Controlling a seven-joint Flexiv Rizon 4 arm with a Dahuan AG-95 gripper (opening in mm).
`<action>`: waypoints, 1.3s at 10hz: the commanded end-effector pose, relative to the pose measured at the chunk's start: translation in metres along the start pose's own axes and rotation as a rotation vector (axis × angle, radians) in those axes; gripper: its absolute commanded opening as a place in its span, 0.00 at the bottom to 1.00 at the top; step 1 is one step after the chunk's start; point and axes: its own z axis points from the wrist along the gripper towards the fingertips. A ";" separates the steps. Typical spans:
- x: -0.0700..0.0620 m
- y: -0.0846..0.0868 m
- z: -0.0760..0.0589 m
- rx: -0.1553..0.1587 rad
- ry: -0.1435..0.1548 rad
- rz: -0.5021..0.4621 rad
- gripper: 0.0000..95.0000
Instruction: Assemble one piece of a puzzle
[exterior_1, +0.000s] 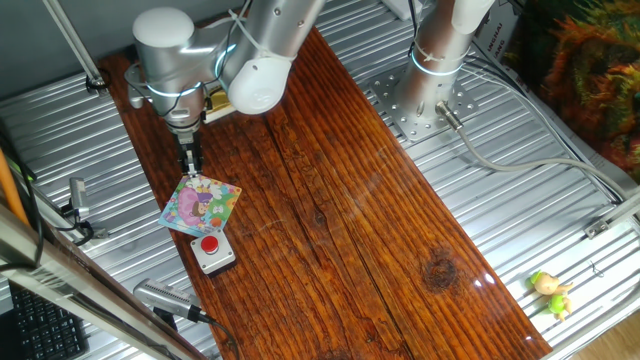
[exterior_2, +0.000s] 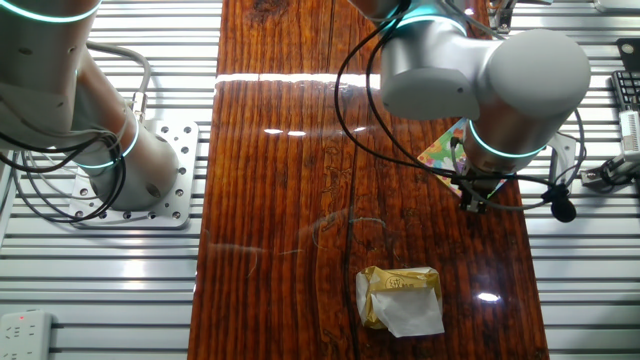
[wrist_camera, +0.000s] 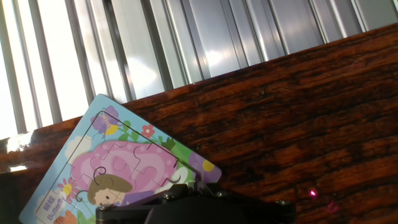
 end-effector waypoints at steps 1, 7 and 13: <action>-0.001 0.001 0.000 0.000 0.002 0.002 0.00; -0.002 0.001 0.001 -0.001 -0.002 0.003 0.00; -0.005 0.003 0.000 -0.003 -0.011 0.008 0.00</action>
